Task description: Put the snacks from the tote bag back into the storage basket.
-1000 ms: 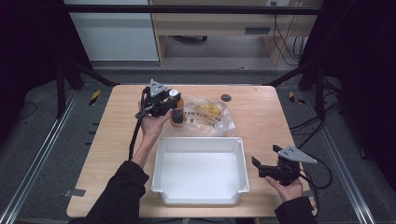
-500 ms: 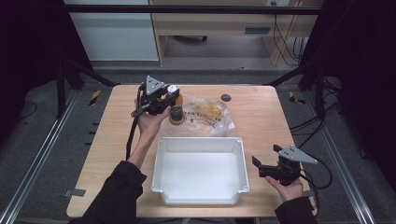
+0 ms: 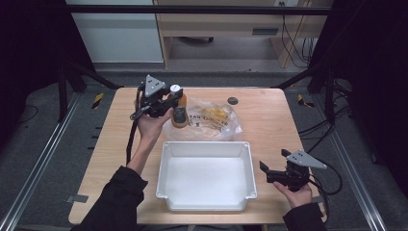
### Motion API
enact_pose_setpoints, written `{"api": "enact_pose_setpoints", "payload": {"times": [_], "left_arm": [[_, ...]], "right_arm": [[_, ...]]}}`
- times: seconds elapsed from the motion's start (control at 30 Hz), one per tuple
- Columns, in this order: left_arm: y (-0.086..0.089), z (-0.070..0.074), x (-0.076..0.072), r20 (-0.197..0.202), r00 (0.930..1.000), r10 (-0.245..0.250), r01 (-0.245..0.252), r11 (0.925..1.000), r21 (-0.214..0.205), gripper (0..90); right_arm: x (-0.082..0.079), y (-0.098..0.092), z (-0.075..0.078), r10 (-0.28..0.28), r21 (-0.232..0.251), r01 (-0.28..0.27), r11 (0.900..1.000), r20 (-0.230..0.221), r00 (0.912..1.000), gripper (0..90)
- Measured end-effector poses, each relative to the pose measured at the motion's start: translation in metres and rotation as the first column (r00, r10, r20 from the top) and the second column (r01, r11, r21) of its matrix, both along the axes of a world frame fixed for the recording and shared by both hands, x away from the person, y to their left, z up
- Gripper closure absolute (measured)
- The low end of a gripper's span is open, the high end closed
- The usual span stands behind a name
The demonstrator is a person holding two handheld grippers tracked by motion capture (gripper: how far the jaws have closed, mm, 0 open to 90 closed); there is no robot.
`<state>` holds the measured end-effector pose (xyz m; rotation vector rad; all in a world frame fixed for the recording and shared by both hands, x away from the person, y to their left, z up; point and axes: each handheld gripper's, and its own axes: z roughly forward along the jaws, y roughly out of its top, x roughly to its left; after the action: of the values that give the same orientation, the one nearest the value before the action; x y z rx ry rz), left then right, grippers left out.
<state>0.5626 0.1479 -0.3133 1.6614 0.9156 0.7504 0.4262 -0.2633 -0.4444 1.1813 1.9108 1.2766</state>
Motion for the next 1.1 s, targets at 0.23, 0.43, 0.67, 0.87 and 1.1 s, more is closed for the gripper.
{"api": "enact_pose_setpoints", "payload": {"times": [0.23, 0.43, 0.67, 0.87, 1.1], "left_arm": [[0.004, 0.007, -0.009, 0.001, 1.0, -0.009, 0.009, 1.0, -0.002, 59.0], [0.006, 0.012, -0.018, 0.012, 0.9997, -0.02, 0.02, 0.9997, -0.014, 59.1], [0.005, 0.017, -0.032, 0.027, 0.9982, -0.054, 0.054, 0.9984, -0.016, 59.0], [0.002, 0.015, -0.043, 0.033, 0.9958, -0.086, 0.086, 0.9961, -0.016, 59.0], [-0.004, 0.016, -0.058, 0.042, 0.9924, -0.116, 0.117, 0.9931, -0.016, 59.0]], "right_arm": [[0.0, 0.0, 0.0, 0.001, -0.001, -0.001, 1.0, 0.0, 1.0, 5.5], [0.0, 0.0, 0.0, 0.001, -0.001, -0.001, 1.0, 0.001, 1.0, 5.5], [0.0, 0.0, 0.0, 0.0, -0.001, 0.0, 1.0, 0.001, 1.0, 5.5], [0.0, 0.0, 0.0, 0.001, -0.002, -0.001, 1.0, 0.0, 1.0, 5.5], [-0.001, 0.0, 0.0, 0.0, 0.0, 0.0, 1.0, 0.001, 1.0, 5.5]]}}
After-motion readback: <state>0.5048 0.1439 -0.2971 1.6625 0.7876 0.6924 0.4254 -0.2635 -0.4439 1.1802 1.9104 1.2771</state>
